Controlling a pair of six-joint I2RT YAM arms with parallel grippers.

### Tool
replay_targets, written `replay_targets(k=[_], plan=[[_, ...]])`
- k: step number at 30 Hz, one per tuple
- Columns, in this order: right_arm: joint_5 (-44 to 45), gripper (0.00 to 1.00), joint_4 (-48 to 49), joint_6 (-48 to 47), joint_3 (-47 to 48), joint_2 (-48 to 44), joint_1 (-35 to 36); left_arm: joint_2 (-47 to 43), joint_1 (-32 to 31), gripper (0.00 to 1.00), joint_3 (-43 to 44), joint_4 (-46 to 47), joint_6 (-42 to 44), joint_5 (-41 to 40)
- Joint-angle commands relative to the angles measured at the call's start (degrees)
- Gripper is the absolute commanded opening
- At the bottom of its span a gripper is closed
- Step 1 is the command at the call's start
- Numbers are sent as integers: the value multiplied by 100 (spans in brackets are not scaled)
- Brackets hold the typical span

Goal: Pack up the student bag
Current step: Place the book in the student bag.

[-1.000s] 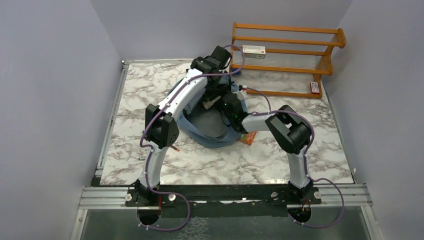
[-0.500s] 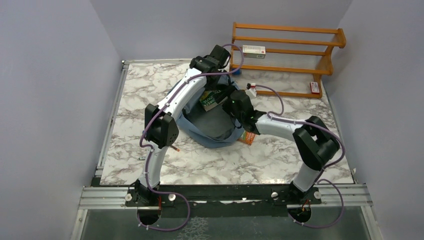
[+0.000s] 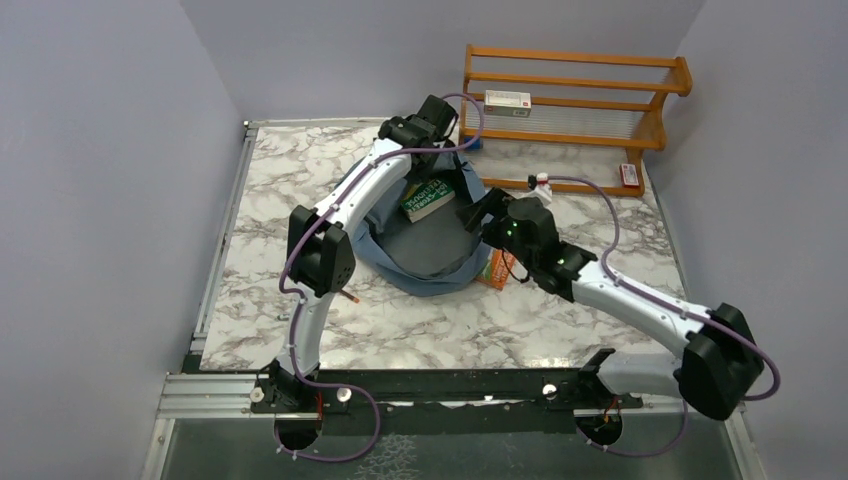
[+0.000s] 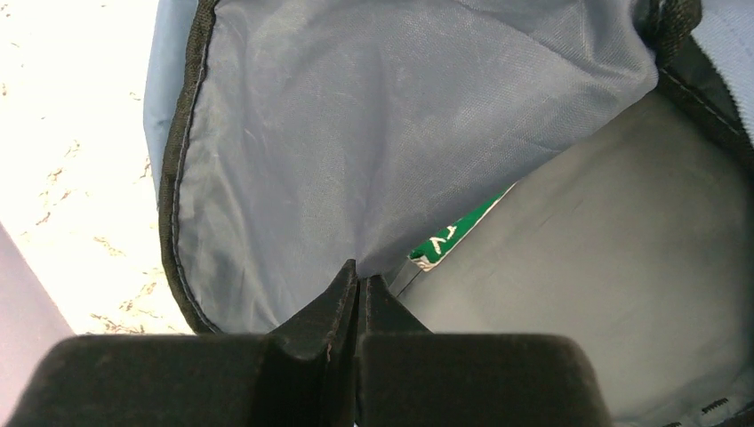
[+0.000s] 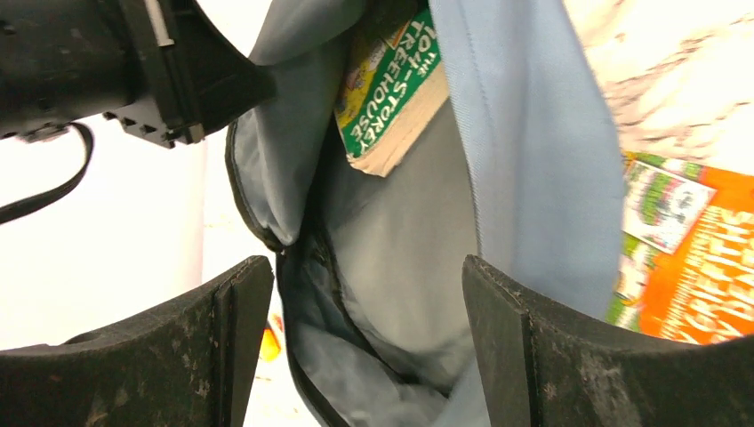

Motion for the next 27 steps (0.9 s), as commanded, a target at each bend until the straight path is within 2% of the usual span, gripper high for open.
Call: replay_targets(k=[1, 6, 9, 11, 13, 17, 22, 27], plan=[[536, 82, -1044, -698, -189, -738, 34, -410, 166, 0, -465, 400, -25, -97], [1248, 84, -2112, -872, -200, -1131, 3, -538, 348, 0, -855, 622, -31, -75], [1287, 86, -2706, -799, -89, -1055, -216, -553, 504, 0, -953, 683, 5, -294], [923, 88, -2833, -894, -76, -938, -599, -569, 590, 0, -1010, 721, 38, -494], [150, 90, -2624, -1197, -178, -834, -1202, -588, 673, 0, -1056, 750, 45, -551], [-1280, 91, -1968, -2209, -208, -397, -2100, -665, 746, 0, -1239, 969, 27, -60], [-1508, 91, -1911, -3058, 416, 608, -2334, -766, 746, 30, -1500, 1379, -108, 684], [-1595, 91, -1547, -3101, 693, 1100, -2542, -1070, 746, 48, -1636, 1561, -399, 1153]])
